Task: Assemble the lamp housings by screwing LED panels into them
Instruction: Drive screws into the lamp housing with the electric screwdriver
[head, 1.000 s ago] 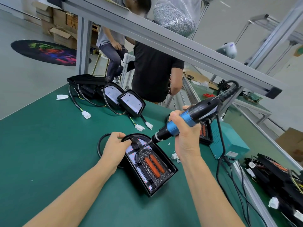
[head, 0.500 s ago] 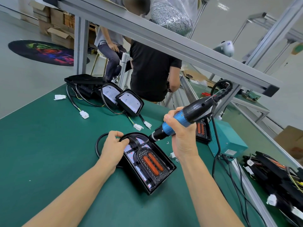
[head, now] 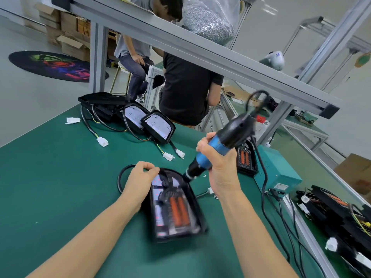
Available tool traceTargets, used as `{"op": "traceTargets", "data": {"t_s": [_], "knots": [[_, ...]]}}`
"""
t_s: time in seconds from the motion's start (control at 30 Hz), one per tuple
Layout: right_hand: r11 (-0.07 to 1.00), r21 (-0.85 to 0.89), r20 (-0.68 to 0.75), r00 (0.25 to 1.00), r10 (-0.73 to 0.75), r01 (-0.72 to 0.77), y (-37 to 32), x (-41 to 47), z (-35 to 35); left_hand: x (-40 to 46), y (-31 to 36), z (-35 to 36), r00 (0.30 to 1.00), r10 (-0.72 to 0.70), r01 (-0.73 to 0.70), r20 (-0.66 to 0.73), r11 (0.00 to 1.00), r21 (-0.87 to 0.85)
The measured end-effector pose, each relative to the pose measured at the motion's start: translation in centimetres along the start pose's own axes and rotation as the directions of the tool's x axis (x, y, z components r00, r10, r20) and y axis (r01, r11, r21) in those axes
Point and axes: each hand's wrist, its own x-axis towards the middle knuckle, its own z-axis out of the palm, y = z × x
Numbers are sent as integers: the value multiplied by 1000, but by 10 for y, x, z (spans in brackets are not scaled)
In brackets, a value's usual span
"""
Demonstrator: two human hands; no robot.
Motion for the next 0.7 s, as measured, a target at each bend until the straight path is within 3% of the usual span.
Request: {"op": "traceTargets", "data": {"t_s": [0.07, 0.13, 0.3, 0.53, 0.7], "knots": [[999, -38, 70, 998, -3, 5, -1, -3, 2, 2, 1, 0, 1000, 0, 0, 30, 1000, -6], [999, -37, 49, 998, -27, 29, -1, -5, 3, 3, -2, 0, 1000, 26, -26, 6, 999, 25], [994, 70, -142, 987, -74, 84, -5, -3, -4, 4, -10, 0, 994, 103, -97, -39, 986, 133], [931, 275, -418, 902, -109, 240, -20, -3, -36, 8, -13, -4, 995, 101, -95, -24, 978, 187], [857, 441, -531, 847, 9, 268, -26, -21, -74, 5, -9, -18, 954, 199, -131, -224, 949, 286]]}}
